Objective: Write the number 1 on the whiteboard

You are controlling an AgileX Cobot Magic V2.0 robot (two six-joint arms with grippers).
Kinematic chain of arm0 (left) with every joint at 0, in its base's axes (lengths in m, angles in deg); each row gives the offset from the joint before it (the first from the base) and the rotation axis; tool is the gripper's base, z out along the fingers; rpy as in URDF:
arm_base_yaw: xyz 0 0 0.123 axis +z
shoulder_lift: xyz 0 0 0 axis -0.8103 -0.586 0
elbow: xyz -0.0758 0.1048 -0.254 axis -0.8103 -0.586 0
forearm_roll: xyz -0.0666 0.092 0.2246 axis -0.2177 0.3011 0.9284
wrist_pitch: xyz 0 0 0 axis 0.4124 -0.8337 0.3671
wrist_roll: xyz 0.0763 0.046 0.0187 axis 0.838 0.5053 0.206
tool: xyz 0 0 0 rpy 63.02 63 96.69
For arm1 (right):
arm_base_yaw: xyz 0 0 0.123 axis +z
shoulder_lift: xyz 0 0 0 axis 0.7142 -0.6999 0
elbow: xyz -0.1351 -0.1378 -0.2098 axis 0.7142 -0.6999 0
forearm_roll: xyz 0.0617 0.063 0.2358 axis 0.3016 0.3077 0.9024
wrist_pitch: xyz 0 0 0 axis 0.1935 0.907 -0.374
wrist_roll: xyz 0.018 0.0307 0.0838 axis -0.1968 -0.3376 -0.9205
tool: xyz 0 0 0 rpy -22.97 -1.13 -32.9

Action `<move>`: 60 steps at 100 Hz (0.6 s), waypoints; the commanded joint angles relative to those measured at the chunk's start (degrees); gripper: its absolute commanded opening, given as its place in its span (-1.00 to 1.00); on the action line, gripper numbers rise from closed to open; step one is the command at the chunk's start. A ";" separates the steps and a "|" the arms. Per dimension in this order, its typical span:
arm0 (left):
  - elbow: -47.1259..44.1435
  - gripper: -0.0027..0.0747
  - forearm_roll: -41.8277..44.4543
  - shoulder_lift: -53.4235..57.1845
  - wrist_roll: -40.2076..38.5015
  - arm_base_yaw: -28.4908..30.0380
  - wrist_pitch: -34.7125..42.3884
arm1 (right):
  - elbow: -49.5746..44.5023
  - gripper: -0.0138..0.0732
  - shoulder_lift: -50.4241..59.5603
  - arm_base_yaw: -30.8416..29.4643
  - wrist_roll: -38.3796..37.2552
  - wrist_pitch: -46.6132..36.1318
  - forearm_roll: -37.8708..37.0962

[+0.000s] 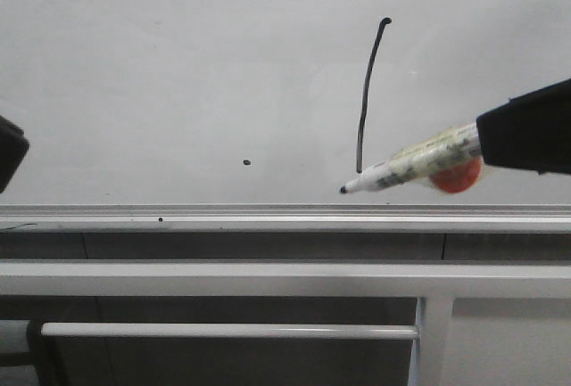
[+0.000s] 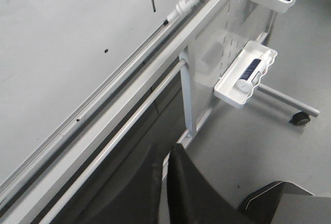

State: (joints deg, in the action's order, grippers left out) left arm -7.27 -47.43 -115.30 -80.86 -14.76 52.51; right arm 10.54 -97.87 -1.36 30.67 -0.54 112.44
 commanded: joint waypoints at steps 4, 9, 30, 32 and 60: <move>1.54 -0.93 0.25 -0.02 1.41 -0.38 6.52 | 1.79 -0.78 3.87 1.27 0.21 5.75 -0.11; 1.54 -0.92 0.11 -0.02 4.03 -0.38 7.84 | 1.79 -0.78 4.94 1.27 0.21 7.88 -0.11; 1.54 -0.42 -0.07 -1.87 16.55 -0.38 11.19 | 5.07 -0.78 4.80 1.27 0.31 14.90 -2.71; 1.54 -0.33 -0.07 -2.13 17.30 -0.38 11.19 | 5.72 -0.78 4.61 1.27 0.31 15.15 -3.38; 1.54 0.02 4.03 -2.64 20.94 -0.38 11.35 | 11.73 -0.78 -1.51 0.89 0.31 18.28 -5.64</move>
State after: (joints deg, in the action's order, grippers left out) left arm -7.27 -46.64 -117.95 -60.33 -14.76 60.43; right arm 19.26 -97.31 0.00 30.67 18.72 106.66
